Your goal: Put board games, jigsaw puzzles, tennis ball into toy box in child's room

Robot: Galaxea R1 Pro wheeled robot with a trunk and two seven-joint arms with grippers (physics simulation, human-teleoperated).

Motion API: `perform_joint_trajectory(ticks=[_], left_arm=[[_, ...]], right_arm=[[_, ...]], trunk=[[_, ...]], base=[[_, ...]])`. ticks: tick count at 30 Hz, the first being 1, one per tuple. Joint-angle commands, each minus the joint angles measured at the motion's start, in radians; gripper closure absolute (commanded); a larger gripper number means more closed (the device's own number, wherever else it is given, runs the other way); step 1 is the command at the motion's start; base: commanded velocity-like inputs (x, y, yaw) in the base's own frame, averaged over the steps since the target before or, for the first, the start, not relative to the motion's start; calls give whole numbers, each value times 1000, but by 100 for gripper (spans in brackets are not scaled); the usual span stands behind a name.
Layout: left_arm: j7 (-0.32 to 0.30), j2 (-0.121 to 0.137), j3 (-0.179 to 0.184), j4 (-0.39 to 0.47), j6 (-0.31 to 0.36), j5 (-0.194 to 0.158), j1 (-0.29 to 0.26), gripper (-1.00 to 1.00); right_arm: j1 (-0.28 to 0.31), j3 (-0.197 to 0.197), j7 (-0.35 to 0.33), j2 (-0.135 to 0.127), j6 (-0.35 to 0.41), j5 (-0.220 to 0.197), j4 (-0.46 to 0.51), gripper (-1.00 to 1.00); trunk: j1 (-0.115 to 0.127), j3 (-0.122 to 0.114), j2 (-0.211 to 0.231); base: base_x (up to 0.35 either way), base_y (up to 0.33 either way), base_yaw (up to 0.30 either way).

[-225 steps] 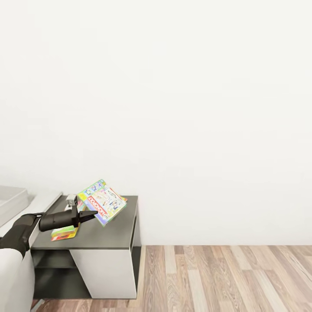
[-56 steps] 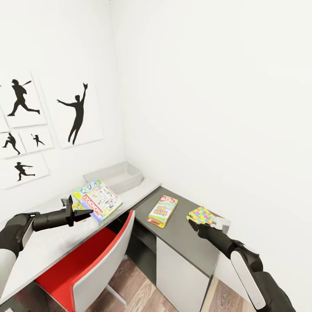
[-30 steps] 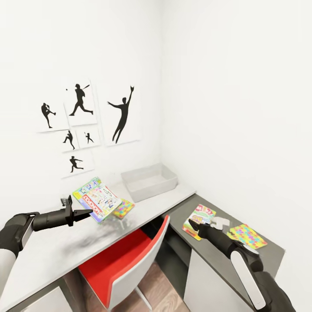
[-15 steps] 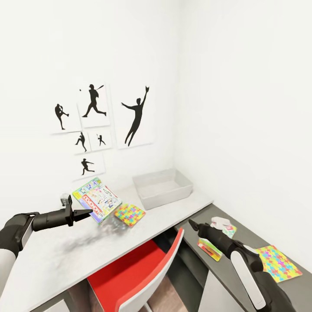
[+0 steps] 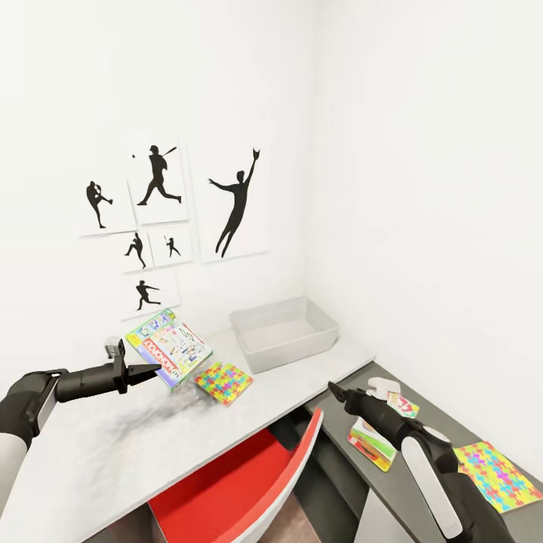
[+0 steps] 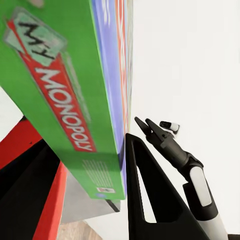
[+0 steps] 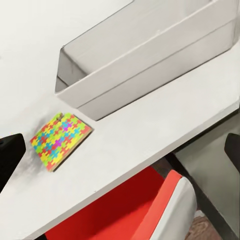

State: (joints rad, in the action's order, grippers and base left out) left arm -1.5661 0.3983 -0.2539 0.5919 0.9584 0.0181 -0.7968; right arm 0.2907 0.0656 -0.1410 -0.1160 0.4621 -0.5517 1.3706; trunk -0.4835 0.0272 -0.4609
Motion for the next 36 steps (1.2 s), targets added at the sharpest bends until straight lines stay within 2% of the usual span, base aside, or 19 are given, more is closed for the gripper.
perform_joint_trajectory(ticks=[1,11,21,36], left_arm=[[-5,0,-1,0,10,2,-1,100],[-5,-1,-1,0,10,2,0,100],[-5,-1,-1,0,10,2,0,100],[-5,-5,1,0,8,2,0,100]], right_arm=[[1,0,0,-1,4,-4,1,-100],[1,0,0,-1,4,-4,1,-100],[1,0,-4,-2,4,-4,1,-100],[1,0,-5,-2,4,-4,1,-100]], trunk=[[-1,2,-2],[-1,2,-2],[-1,2,-2],[-1,2,-2]], base=[[247,0,0],[199,0,4],[96,0,157],[195,0,7]])
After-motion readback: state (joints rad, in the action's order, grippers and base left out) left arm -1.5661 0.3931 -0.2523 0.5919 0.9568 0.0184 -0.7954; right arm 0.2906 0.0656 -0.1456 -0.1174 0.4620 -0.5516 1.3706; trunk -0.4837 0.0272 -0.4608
